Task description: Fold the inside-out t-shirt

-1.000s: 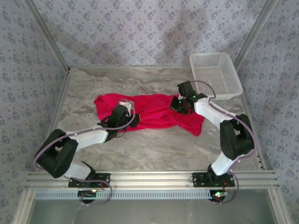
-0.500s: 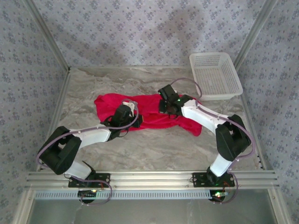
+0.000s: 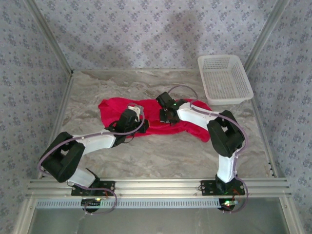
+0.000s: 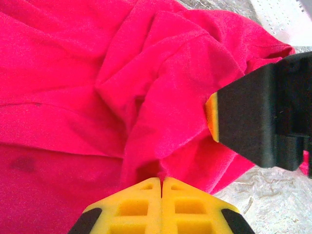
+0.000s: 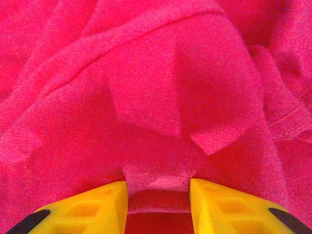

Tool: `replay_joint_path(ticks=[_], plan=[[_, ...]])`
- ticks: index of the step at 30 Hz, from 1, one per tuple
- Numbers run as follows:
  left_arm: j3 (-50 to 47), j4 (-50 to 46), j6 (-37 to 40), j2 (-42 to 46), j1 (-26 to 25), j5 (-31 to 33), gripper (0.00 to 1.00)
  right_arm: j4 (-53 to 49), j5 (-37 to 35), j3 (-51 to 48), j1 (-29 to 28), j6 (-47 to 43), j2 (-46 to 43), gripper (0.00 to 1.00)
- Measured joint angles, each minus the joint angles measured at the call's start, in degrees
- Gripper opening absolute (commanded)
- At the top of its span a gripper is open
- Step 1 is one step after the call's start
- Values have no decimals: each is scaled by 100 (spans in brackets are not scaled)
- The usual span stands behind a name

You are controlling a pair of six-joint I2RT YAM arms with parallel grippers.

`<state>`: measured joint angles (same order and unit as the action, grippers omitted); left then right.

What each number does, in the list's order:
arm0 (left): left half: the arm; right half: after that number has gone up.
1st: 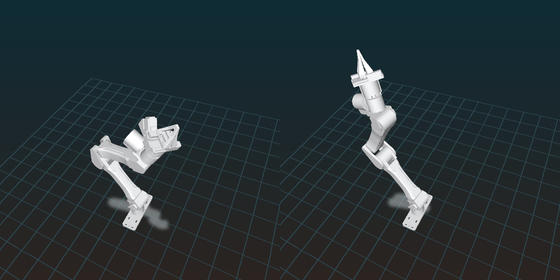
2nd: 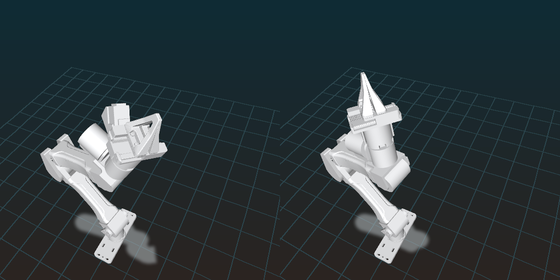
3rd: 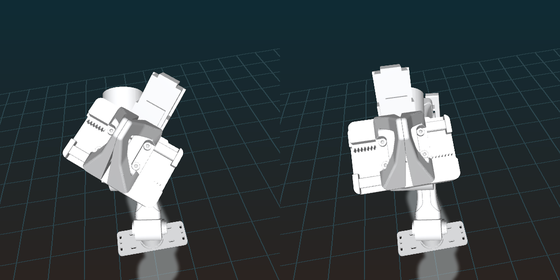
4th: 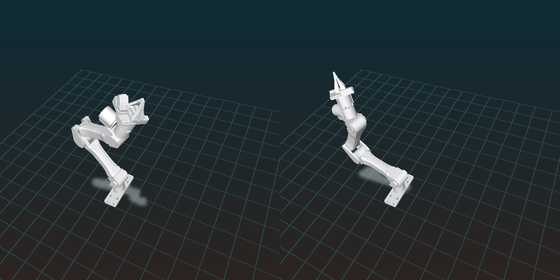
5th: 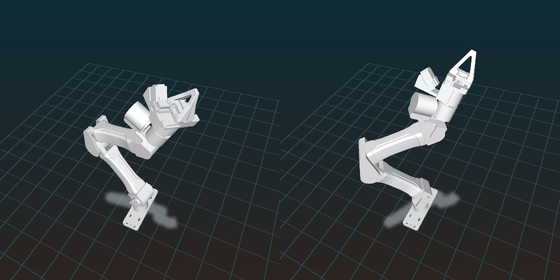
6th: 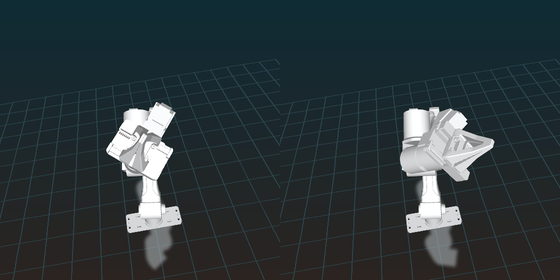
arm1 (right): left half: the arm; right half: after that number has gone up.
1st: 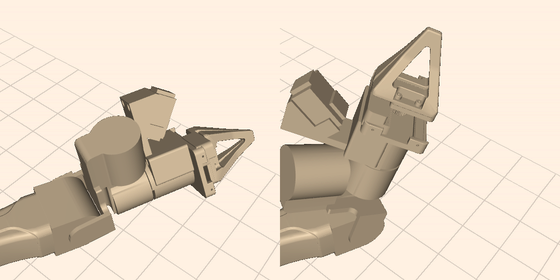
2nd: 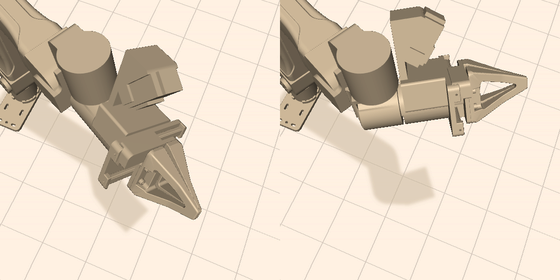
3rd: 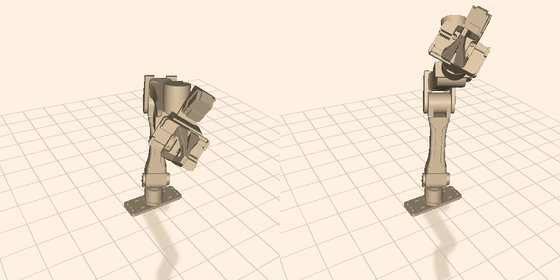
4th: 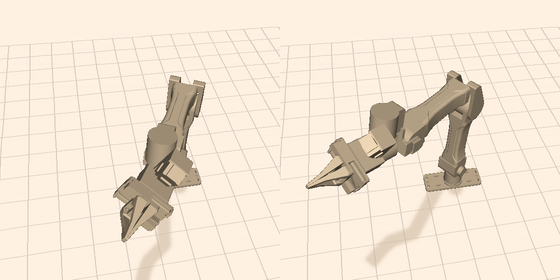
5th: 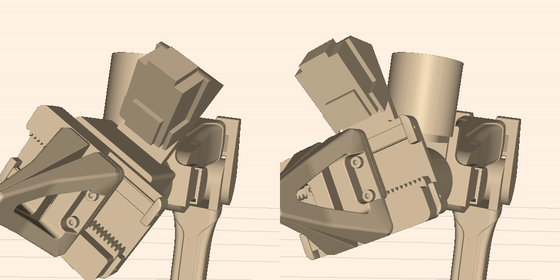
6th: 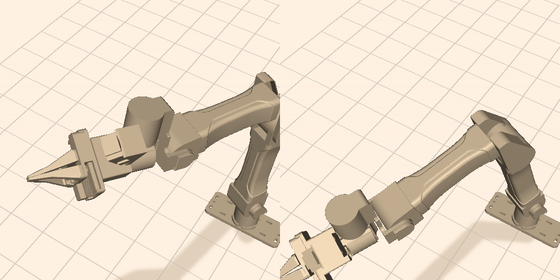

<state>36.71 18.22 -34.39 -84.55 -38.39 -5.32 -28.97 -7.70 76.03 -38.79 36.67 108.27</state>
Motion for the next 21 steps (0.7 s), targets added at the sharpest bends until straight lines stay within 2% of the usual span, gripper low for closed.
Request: replay_joint_path(ticks=[2,5,6,9,11,13,15,17,21], plan=[[0,-2,0,0,0,-2,0,0,11,0,11,17,59,46],[0,-2,0,0,0,-2,0,7,66,0,31,15,160,45],[0,0,0,0,0,-2,0,7,87,0,42,15,205,38],[0,-2,0,0,0,-2,0,13,133,2,68,13,326,2],[11,-22,-2,0,2,-2,10,-42,157,22,87,35,352,0],[46,-72,-7,2,37,-2,33,-155,146,103,105,13,310,0],[131,-249,-17,24,151,11,47,-282,129,138,116,-42,170,0],[240,-509,-57,83,409,79,53,-415,125,138,129,-133,-118,0],[575,-1104,-177,155,1366,170,51,-437,348,131,208,-396,-1193,0]])
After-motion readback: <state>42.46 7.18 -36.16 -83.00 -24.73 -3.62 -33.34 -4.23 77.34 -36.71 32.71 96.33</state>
